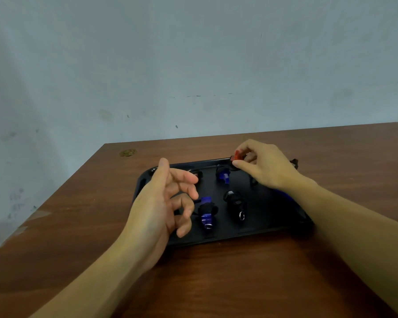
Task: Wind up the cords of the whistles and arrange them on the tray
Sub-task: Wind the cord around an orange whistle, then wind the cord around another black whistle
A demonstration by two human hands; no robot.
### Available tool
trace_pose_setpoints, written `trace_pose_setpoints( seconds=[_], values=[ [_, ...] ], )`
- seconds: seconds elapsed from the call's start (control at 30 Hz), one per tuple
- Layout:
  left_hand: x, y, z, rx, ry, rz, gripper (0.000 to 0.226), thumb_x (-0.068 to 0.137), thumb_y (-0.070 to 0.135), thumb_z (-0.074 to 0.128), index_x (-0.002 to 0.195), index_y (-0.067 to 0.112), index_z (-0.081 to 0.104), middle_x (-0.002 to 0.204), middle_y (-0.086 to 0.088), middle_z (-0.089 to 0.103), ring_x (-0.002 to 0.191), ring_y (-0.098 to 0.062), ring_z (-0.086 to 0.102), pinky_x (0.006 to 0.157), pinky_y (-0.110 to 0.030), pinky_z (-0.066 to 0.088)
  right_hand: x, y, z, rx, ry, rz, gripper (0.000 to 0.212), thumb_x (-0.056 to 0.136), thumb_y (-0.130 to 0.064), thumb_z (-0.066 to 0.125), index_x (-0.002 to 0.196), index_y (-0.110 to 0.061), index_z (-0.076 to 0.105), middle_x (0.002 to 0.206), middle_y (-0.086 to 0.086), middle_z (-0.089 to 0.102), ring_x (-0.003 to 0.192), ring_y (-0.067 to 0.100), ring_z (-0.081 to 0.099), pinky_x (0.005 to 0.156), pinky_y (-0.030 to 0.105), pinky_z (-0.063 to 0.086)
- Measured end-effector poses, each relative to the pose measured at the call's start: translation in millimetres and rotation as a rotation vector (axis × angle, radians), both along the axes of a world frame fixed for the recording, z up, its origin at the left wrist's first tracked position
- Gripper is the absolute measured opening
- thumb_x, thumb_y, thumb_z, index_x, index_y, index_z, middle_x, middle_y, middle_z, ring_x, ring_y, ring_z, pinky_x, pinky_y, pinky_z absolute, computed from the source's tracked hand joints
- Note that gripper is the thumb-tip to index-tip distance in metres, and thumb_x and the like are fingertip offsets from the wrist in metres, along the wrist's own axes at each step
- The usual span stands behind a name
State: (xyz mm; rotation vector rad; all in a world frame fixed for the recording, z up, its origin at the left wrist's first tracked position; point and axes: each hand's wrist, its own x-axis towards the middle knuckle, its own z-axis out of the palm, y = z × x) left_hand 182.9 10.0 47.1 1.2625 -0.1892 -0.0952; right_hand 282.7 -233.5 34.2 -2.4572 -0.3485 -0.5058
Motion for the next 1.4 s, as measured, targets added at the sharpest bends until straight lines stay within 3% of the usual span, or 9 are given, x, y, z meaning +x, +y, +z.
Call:
trace_pose_setpoints(
  seconds=[0.37,0.53,0.77,0.9,1.03,1.17,1.27,1.4],
  values=[
    [1.0,-0.5,-2.2,0.027,0.0,-0.006,0.059,0.093,0.057,0.035,0.09,0.006,0.062,0.071,-0.011,0.054,0.046,-0.017,0.04,0.039,-0.021,0.03,15.7,-7.8,-11.2,-0.368,0.051,-0.008,0.02,0.093,-0.019,0.064,0.103,-0.022,0.047,0.115,0.001,0.052,0.094,0.028,0.059,0.087,0.046,0.052],
    [1.0,1.7,-1.1,0.034,-0.015,-0.006,0.06,0.089,0.058,0.036,0.089,0.004,0.062,0.072,-0.011,0.054,0.047,-0.017,0.041,0.04,-0.021,0.031,16.4,-14.5,-9.4,-0.403,0.069,0.008,0.024,0.087,-0.012,0.062,0.105,-0.023,0.049,0.116,-0.001,0.052,0.092,0.024,0.054,0.083,0.041,0.049],
    [0.3,2.0,-1.2,0.056,-0.025,-0.003,0.062,0.085,0.06,0.038,0.089,0.004,0.063,0.074,-0.012,0.054,0.049,-0.018,0.041,0.042,-0.022,0.03,16.1,-24.0,-13.0,-0.368,-0.028,0.02,0.014,0.086,-0.013,0.061,0.095,-0.023,0.063,0.11,-0.007,0.058,0.101,0.02,0.052,0.089,0.036,0.045],
    [1.9,3.2,-1.5,0.055,-0.03,0.007,0.061,0.085,0.06,0.039,0.087,0.006,0.064,0.073,-0.012,0.055,0.049,-0.018,0.042,0.041,-0.023,0.032,16.8,-27.0,-15.4,-0.232,-0.074,-0.014,0.028,0.085,-0.002,0.054,0.099,-0.022,0.068,0.112,-0.007,0.058,0.103,0.016,0.051,0.085,0.028,0.041],
    [2.4,3.6,-2.3,0.061,-0.026,0.01,0.06,0.096,0.056,0.033,0.087,0.005,0.064,0.073,-0.012,0.055,0.049,-0.018,0.042,0.042,-0.023,0.032,14.2,-30.8,-8.1,-0.121,-0.093,-0.063,0.036,0.084,0.004,0.049,0.1,-0.024,0.067,0.109,-0.007,0.058,0.1,0.015,0.052,0.085,0.031,0.043],
    [2.4,2.1,-3.2,0.07,-0.029,0.009,0.06,0.1,0.053,0.03,0.089,0.004,0.063,0.073,-0.012,0.055,0.049,-0.018,0.041,0.042,-0.023,0.031,8.0,-44.0,1.0,-0.126,-0.027,-0.131,0.032,0.085,0.0,0.048,0.1,-0.022,0.068,0.099,-0.004,0.063,0.088,0.017,0.056,0.076,0.03,0.042],
    [3.4,1.0,-3.9,0.071,-0.024,0.009,0.06,0.101,0.053,0.029,0.089,0.004,0.062,0.073,-0.012,0.055,0.049,-0.018,0.041,0.042,-0.022,0.032,0.0,-55.2,6.5,-0.29,0.139,-0.171,0.02,0.087,-0.01,0.052,0.092,-0.022,0.068,0.088,-0.008,0.065,0.081,0.015,0.059,0.069,0.029,0.042],
    [2.6,-2.0,-4.1,0.065,-0.032,0.009,0.061,0.102,0.052,0.029,0.089,0.003,0.062,0.072,-0.011,0.055,0.049,-0.018,0.04,0.04,-0.022,0.033,-9.8,-61.6,2.8,-0.431,0.241,-0.228,0.012,0.089,-0.033,0.058,0.084,-0.027,0.067,0.084,-0.009,0.068,0.083,0.019,0.063,0.075,0.034,0.053]
  ],
)
